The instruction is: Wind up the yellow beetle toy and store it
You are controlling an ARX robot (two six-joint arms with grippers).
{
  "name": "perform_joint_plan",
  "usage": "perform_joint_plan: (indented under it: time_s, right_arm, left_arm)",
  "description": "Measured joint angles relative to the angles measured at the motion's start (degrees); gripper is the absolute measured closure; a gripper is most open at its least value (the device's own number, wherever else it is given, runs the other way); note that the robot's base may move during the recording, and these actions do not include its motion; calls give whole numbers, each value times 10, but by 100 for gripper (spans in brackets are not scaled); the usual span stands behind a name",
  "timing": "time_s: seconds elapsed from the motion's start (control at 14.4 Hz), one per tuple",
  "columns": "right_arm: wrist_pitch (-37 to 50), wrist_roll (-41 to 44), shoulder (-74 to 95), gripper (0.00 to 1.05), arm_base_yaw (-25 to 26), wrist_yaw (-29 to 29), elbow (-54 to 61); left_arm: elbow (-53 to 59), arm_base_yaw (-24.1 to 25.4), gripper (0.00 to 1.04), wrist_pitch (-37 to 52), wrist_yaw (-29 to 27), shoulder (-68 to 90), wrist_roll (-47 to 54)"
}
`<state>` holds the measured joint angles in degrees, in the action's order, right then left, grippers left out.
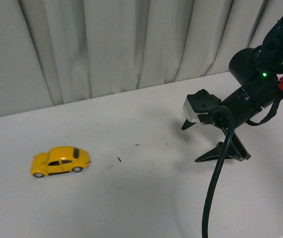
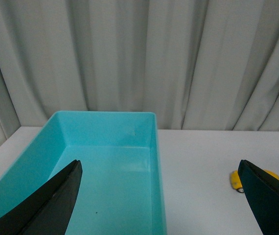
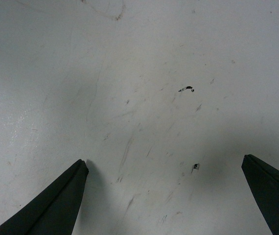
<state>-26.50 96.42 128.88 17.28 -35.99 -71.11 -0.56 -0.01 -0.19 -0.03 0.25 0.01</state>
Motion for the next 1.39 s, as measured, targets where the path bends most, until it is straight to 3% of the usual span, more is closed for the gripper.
perform_joint_plan:
  time_s: [0.63, 0.83, 1.25, 1.32, 1.39]
  right_arm:
    - [19, -2, -7, 7, -5, 4, 10]
    - [70, 8, -36, 7, -35, 5, 30]
    - [85, 9, -249, 7, -61, -26, -56]
    - [266, -65, -284, 15, -77, 66, 7]
    - [413, -211, -335, 26, -99, 170, 98]
  left_arm:
    - [0, 0, 7, 0, 0, 0, 0]
    - [0, 0, 7, 0, 0, 0, 0]
    - [0, 0, 7, 0, 0, 0, 0]
    - [0, 0, 7, 0, 0, 0, 0]
    - [0, 0, 7, 0, 0, 0, 0]
